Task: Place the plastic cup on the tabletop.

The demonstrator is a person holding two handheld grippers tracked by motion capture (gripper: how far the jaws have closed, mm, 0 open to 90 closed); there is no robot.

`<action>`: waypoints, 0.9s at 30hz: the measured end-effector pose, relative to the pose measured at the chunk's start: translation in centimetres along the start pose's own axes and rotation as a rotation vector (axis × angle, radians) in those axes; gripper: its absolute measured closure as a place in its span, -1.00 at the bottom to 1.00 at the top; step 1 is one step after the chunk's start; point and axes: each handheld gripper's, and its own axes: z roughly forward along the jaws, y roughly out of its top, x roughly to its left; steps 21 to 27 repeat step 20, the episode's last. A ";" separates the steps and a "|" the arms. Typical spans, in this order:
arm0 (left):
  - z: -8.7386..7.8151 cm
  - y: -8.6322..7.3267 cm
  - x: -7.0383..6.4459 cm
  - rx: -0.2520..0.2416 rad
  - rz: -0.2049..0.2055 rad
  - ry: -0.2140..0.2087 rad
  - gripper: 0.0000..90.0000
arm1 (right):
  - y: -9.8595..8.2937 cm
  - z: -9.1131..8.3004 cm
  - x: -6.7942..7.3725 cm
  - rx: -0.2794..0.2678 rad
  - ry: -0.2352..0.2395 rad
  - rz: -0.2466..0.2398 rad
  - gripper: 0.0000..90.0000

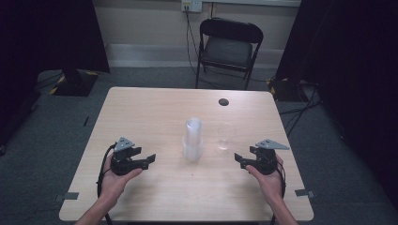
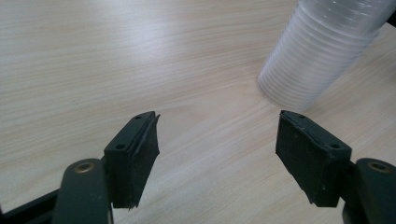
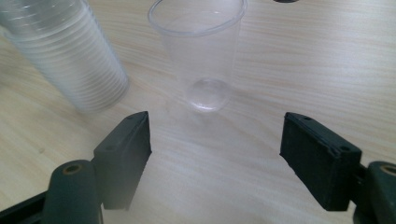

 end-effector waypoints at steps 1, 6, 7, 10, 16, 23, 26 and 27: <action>-0.1 -0.1 0.0 0.007 0.009 0.002 -0.34 | -0.1 -0.2 0.1 0.002 -0.002 -0.001 -0.46; -1.2 -0.3 0.1 0.001 0.012 0.004 -0.36 | -0.9 -1.4 0.3 0.022 -0.001 -0.027 -0.46; -1.4 -0.4 0.1 -0.004 0.008 -0.002 -0.37 | -1.0 -1.6 0.3 0.024 -0.002 -0.020 -0.46; -1.8 -0.7 0.1 -0.004 0.020 0.001 -0.39 | -1.5 -2.3 0.4 0.035 -0.002 -0.012 -0.47; -2.1 -1.7 -0.2 0.001 0.055 0.011 -0.39 | -3.4 -3.1 0.8 0.045 0.003 0.009 -0.51; -1.8 -2.2 -0.4 0.016 0.065 -0.011 -0.39 | -4.3 -3.0 0.6 0.055 -0.016 0.019 -0.56; -1.8 -2.2 -0.4 0.016 0.065 -0.011 -0.39 | -4.3 -3.0 0.6 0.055 -0.016 0.019 -0.56; -1.8 -2.2 -0.4 0.016 0.065 -0.011 -0.39 | -4.3 -3.0 0.6 0.055 -0.016 0.019 -0.56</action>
